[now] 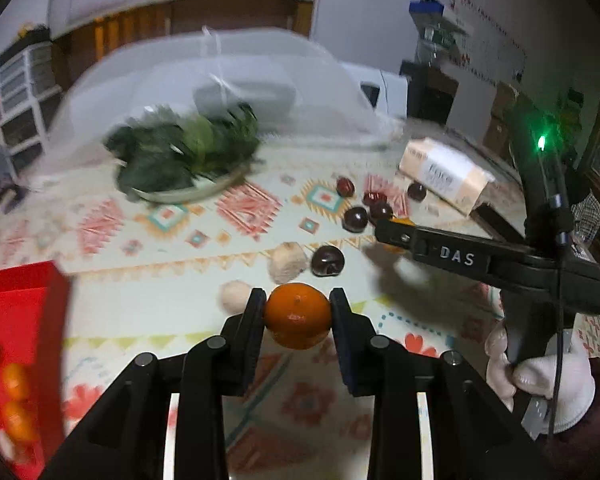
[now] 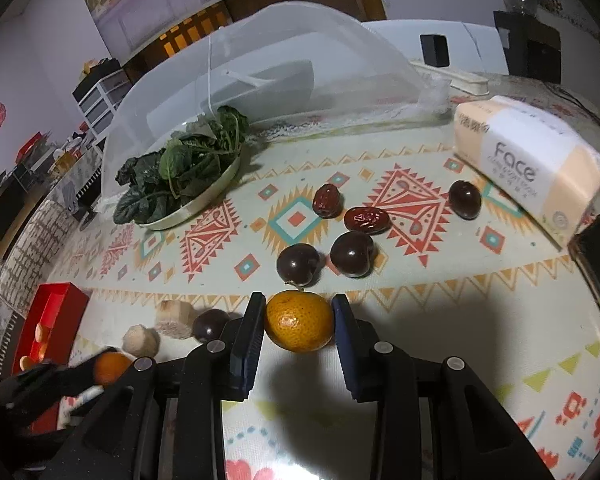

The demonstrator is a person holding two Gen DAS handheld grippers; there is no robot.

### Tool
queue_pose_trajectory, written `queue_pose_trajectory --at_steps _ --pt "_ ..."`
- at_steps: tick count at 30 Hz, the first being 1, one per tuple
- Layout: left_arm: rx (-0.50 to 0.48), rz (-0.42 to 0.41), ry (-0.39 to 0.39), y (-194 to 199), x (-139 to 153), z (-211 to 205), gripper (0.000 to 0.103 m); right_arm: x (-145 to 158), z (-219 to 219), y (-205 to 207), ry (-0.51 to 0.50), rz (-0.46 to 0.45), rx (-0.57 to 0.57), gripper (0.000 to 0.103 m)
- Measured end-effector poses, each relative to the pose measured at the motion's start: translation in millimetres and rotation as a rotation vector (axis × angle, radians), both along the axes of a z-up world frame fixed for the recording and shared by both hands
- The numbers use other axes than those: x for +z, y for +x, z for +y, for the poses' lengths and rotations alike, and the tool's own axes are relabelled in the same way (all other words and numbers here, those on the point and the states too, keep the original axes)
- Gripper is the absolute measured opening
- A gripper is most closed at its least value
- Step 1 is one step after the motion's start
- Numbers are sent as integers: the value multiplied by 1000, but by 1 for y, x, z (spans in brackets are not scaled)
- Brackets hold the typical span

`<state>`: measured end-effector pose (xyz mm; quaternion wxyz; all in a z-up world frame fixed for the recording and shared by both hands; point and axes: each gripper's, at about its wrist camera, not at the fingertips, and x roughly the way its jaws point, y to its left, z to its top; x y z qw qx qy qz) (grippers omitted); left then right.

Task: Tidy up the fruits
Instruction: 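Carry both mandarins over the red tray and open both tools to release them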

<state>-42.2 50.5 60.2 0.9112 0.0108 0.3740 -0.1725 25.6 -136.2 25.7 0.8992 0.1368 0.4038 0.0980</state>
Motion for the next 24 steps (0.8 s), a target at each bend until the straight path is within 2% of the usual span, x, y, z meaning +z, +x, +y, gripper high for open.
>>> queue_pose_trajectory --at_steps 5,9,15,20,24 --pt "98 -24 -62 -36 22 54 32 25 17 -30 -2 -32 34 36" --pt "248 -47 -89 -63 32 119 31 49 54 -50 -7 -65 111 36" --pt "489 -63 -58 -89 30 209 32 62 152 -71 -12 -77 311 36" --pt "611 -45 -27 -96 18 262 32 52 243 -82 -33 -58 472 36" --pt "676 -21 -22 -95 7 293 32 43 298 -84 -55 -45 552 36"
